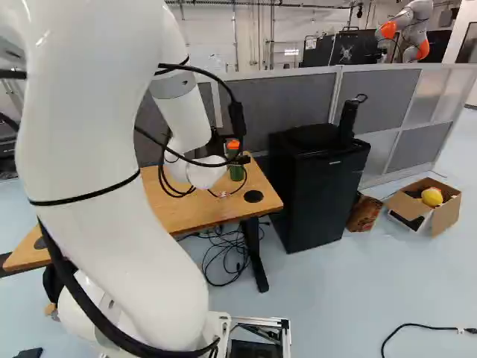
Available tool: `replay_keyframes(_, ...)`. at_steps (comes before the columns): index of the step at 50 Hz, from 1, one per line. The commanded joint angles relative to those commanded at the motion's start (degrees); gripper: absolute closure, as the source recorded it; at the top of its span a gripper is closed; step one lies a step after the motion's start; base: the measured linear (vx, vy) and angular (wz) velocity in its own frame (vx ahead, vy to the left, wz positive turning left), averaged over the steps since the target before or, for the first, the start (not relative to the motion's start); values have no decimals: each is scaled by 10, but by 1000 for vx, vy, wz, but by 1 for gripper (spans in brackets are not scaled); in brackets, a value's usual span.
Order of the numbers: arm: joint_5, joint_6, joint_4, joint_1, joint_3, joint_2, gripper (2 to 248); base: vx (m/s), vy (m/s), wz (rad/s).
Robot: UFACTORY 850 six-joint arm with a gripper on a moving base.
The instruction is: Pick up the green bottle from the table
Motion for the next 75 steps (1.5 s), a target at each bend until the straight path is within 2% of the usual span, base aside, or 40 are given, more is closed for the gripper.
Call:
replay_keyframes(32, 0, 0, -1, 3, -91, -78, 3, 0, 0, 0)
replay_keyframes(33, 0, 0, -1, 3, -91, -78, 22, 0, 0, 0)
replay_keyframes(37, 0, 0, -1, 3, -93, -80, 22, 0, 0, 0)
replay_keyframes(38, 0, 0, -1, 3, -93, -80, 61, 0, 0, 0)
replay_keyframes(42, 0, 0, -1, 3, -94, -80, 61, 0, 0, 0)
replay_keyframes(43, 0, 0, -1, 3, -94, -80, 100, 0, 0, 0)
replay_keyframes(48, 0, 0, -1, 3, -94, -81, 100, 0, 0, 0)
replay_keyframes(49, 0, 0, -1, 3, -94, -81, 126, 0, 0, 0)
replay_keyframes(75, 0, 0, -1, 3, -91, -56, 126, 0, 0, 0)
